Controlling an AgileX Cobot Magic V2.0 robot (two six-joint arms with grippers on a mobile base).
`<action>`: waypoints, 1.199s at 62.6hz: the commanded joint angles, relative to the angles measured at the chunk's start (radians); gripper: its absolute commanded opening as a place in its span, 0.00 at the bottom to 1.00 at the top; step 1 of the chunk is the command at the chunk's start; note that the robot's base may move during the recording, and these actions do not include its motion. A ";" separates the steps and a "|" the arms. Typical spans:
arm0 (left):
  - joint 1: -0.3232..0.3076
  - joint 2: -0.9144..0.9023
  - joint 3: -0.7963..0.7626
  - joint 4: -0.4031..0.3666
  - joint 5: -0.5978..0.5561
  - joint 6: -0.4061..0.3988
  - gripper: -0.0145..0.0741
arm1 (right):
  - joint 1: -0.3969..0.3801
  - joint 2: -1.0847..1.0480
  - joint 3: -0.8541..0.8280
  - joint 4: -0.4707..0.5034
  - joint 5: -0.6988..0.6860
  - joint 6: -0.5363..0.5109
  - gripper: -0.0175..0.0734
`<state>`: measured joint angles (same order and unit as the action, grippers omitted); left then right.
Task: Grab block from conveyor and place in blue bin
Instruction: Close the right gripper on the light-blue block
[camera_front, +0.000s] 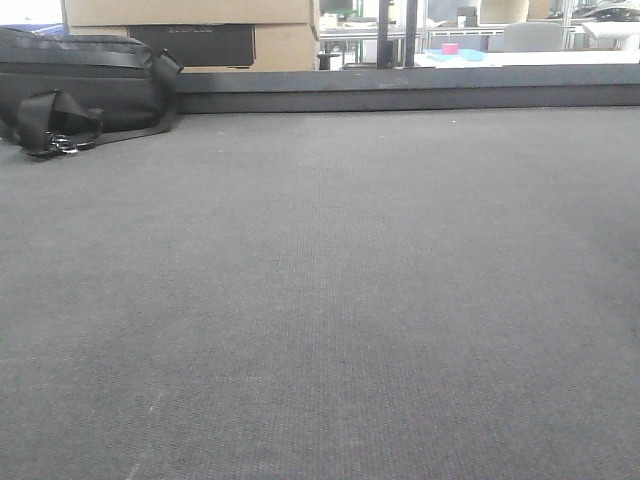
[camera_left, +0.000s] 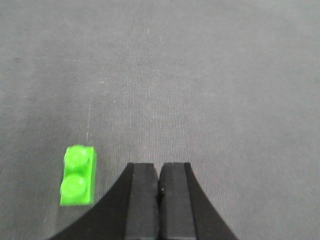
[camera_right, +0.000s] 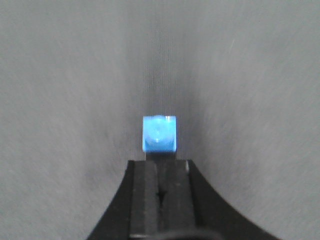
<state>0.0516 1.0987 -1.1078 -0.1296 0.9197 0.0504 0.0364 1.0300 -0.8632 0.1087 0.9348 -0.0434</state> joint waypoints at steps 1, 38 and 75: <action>-0.004 0.079 -0.039 -0.012 -0.007 -0.002 0.04 | -0.003 0.102 -0.052 -0.009 0.045 -0.001 0.01; -0.004 0.246 -0.047 -0.015 0.009 -0.002 0.04 | -0.003 0.346 -0.141 -0.034 0.128 -0.001 0.14; -0.004 0.247 -0.044 -0.024 0.009 -0.002 0.04 | -0.003 0.552 -0.141 -0.004 0.039 -0.001 0.66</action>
<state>0.0516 1.3448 -1.1445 -0.1445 0.9332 0.0504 0.0364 1.5433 -0.9957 0.0907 1.0021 -0.0434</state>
